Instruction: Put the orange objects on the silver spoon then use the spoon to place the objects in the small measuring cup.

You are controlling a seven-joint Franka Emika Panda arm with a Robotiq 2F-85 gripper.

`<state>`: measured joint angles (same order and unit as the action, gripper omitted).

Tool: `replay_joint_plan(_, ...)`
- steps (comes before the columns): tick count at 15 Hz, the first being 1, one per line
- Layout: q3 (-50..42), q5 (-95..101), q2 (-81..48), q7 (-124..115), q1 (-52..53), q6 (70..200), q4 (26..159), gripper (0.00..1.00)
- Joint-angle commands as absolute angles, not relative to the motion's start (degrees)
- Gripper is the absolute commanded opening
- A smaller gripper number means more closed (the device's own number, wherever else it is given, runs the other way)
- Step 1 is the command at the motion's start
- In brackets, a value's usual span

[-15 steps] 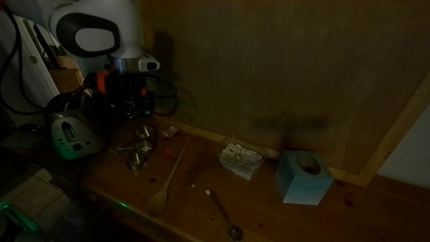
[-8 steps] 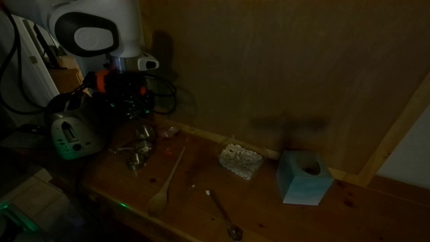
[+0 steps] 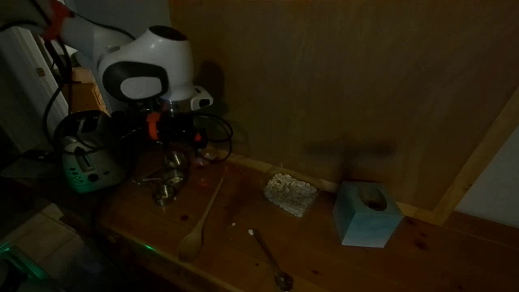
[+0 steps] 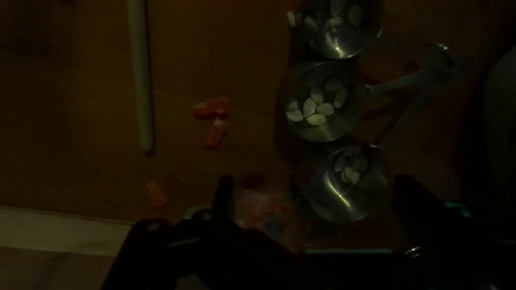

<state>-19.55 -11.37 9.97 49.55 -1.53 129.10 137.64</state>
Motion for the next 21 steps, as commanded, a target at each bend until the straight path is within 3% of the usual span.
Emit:
replay_joint_plan(1,-18.98,-17.47,2.96,55.85,-4.05,131.58,135.11,1.00)
replay_joint_plan(16,-10.49,-27.93,-7.79,66.64,-11.64,145.35,135.16,1.00)
replay_joint_plan(17,-9.97,-28.08,-8.10,66.74,-11.93,146.04,135.07,0.96)
replay_joint_plan(19,-9.10,-28.36,-8.52,66.80,-12.45,146.99,135.09,0.71)
replay_joint_plan(21,-8.38,-28.64,-9.01,66.90,-12.94,147.78,134.93,0.63)
